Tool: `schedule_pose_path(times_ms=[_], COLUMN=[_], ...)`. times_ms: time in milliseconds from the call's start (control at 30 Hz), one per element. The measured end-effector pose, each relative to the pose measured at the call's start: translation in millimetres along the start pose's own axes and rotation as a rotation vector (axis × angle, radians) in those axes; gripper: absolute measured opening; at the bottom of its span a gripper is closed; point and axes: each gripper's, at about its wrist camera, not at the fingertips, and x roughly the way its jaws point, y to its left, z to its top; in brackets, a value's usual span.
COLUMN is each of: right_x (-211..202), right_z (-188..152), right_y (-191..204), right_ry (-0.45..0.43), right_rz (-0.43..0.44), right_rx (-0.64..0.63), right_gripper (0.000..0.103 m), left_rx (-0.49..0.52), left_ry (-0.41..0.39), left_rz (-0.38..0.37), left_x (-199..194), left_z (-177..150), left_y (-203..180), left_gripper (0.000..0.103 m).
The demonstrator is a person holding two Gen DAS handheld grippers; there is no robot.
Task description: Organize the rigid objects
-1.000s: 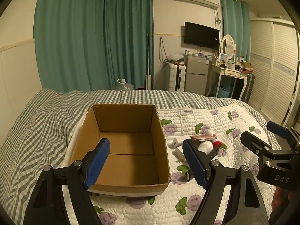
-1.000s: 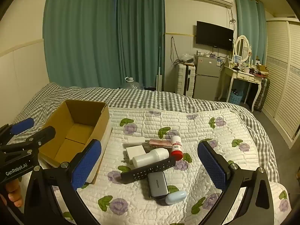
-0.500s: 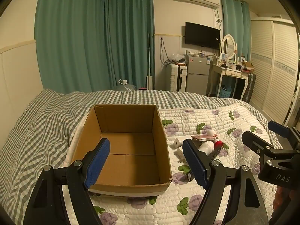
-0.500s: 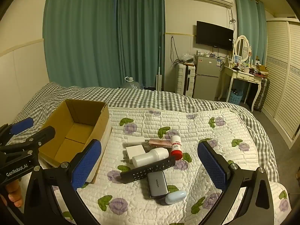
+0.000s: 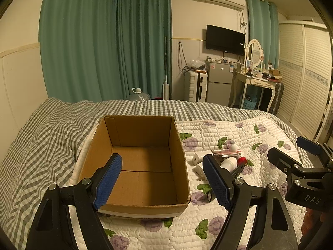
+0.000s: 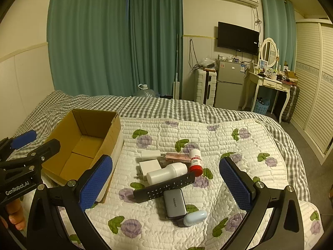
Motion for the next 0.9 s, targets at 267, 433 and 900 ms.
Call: schedule_pose_path(times_ms=[267,433,900], right_x=[1.9,3.1,4.6], right_z=[-4.3,-3.4,-5.0], right_y=[-1.5,0.5,0.7], right_ry=[0.003,0.005,0.008], right_rz=[0.002,0.003,0.005], right_rx=[0.0,0.0,0.0], right_gripper=[0.103,0.103,0.103], left_rx=[0.004,0.011,0.012], left_ry=[0.0,0.002,0.003], left_rz=[0.001,0.001,0.003], left_x=[0.0,1.0,0.8], left_z=[-0.4,0.5,0.5], left_y=[0.6,-0.5,-0.8], left_gripper=[0.083,0.083,0.083])
